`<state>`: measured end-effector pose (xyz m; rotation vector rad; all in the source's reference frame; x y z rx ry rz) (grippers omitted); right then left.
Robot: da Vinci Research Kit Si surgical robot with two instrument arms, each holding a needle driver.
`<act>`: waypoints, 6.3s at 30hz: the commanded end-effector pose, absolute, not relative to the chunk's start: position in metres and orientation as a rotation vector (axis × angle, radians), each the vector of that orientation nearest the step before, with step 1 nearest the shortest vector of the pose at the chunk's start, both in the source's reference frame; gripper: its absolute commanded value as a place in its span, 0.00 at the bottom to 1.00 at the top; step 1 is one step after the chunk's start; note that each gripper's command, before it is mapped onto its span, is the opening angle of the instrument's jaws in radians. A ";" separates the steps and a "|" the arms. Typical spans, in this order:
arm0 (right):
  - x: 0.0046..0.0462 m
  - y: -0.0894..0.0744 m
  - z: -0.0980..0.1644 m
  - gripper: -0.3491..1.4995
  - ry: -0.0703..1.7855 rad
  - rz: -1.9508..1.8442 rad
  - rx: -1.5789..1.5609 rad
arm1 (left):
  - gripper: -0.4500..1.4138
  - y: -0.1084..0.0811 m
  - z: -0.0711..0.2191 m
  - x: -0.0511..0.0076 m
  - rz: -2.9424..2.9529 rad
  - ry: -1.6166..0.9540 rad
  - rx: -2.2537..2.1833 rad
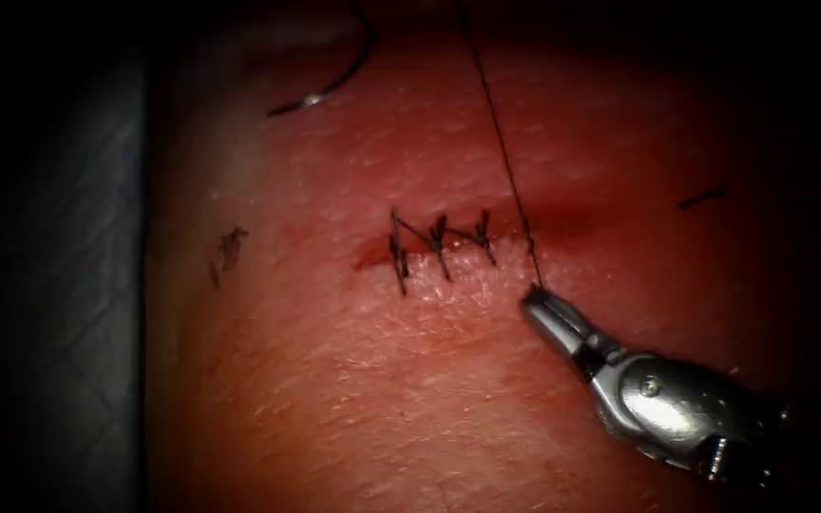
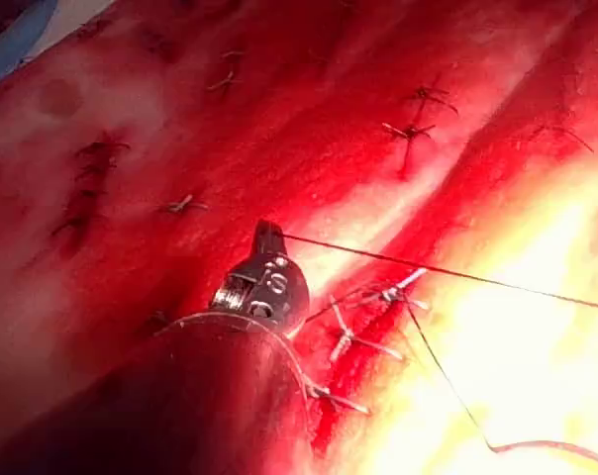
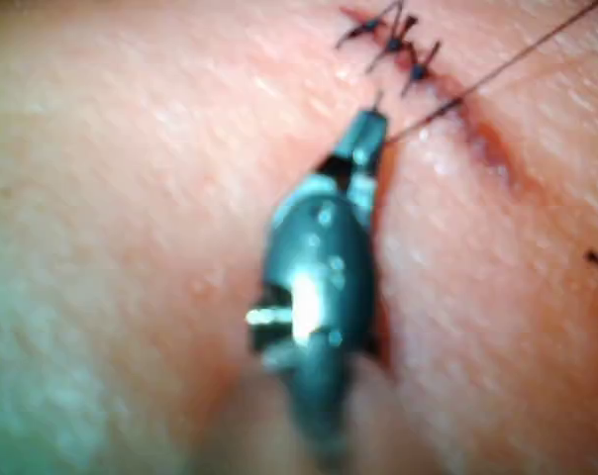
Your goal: Wound Closure
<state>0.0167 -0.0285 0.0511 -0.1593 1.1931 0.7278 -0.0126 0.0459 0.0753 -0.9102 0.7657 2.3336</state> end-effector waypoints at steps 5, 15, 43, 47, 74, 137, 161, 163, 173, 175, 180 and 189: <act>0.0166 -0.028 0.051 0.47 1.223 0.727 -0.137 | 0.00 0.041 0.073 -0.0146 2.352 0.620 -1.008; 0.0159 -0.027 0.048 0.90 1.220 0.691 -0.055 | 0.00 0.027 0.063 -0.0182 2.361 0.430 -1.173; 0.0244 -0.026 0.043 0.44 1.138 0.476 0.285 | 0.00 0.017 0.043 -0.0191 2.316 0.362 -1.225; 0.0275 -0.026 0.044 0.35 1.135 0.481 0.265 | 0.00 0.017 0.043 -0.0190 2.318 0.364 -1.219; 0.0262 -0.014 0.047 0.00 1.275 0.754 -0.038 | 0.00 0.007 0.043 -0.0168 2.320 0.393 -1.199; 0.0215 -0.006 0.048 0.55 1.528 0.254 0.560 | 0.00 0.013 0.062 -0.0251 2.570 0.355 -0.996; 0.0216 -0.007 0.049 0.44 1.253 -0.359 0.650 | 0.00 0.016 0.061 -0.0256 2.586 0.342 -1.020; 0.0215 -0.007 0.049 0.44 1.240 -0.398 0.642 | 0.00 0.016 0.061 -0.0255 2.586 0.342 -1.020; 0.0219 -0.010 0.050 0.49 1.111 -0.595 0.637 | 0.00 0.016 0.061 -0.0246 2.574 0.346 -1.040; 0.0216 -0.010 0.050 0.54 1.099 -0.632 0.630 | 0.00 0.016 0.061 -0.0243 2.569 0.352 -1.047; 0.0202 -0.010 0.050 0.57 1.071 -0.729 0.616 | 0.00 0.016 0.060 -0.0239 2.567 0.354 -1.049; 0.0185 -0.010 0.051 0.57 1.016 -0.808 0.619 | 0.00 0.015 0.059 -0.0238 2.563 0.363 -1.053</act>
